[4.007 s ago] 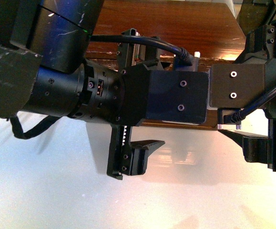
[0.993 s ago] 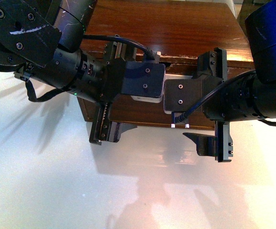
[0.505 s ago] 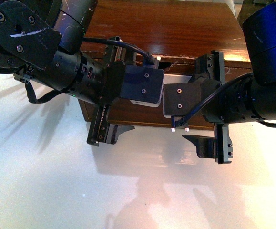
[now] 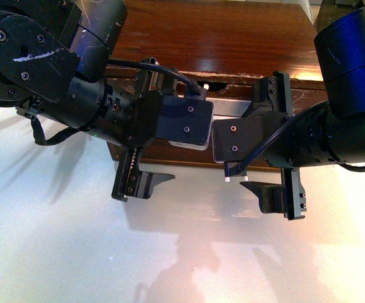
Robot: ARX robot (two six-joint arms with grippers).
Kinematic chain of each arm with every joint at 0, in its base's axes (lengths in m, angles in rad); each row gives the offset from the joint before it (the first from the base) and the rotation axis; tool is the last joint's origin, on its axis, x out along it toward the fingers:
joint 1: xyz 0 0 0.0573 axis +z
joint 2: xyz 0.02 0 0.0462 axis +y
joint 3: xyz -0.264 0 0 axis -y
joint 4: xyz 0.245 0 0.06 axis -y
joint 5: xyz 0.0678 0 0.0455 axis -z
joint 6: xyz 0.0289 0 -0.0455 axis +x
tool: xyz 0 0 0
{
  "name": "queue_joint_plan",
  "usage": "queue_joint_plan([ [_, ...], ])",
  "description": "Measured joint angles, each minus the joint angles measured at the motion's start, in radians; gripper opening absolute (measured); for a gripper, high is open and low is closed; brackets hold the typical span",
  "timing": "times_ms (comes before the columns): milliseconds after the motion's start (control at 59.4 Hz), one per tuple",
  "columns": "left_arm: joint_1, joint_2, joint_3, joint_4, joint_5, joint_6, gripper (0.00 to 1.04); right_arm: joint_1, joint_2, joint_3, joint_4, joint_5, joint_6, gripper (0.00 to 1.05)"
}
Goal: Open drawer
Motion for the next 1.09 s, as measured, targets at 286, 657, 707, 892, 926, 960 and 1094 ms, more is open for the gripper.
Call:
queue_joint_plan([
  [286,-0.001,-0.021,-0.009,-0.048,0.000,0.008,0.96,0.008,-0.011,-0.013,-0.010,-0.008,0.003,0.96],
  [657,-0.003,-0.056,-0.047,-0.078,-0.010,0.042,0.96,0.034,-0.063,-0.050,-0.033,-0.034,0.006,0.96],
  [707,-0.003,-0.060,-0.054,-0.078,-0.010,0.043,0.96,0.036,-0.066,-0.054,-0.035,-0.033,0.005,0.96],
  [892,-0.004,-0.074,-0.079,-0.068,-0.009,0.049,0.96,0.048,-0.082,-0.071,-0.044,-0.022,0.005,0.96],
  [926,-0.005,-0.076,-0.084,-0.066,-0.009,0.050,0.96,0.051,-0.085,-0.074,-0.048,-0.020,0.004,0.96],
  [960,-0.005,-0.079,-0.090,-0.065,-0.009,0.052,0.96,0.054,-0.087,-0.076,-0.052,-0.019,0.004,0.96],
  [1094,-0.007,-0.087,-0.107,-0.059,-0.009,0.058,0.96,0.063,-0.096,-0.083,-0.077,-0.012,0.001,0.96],
])
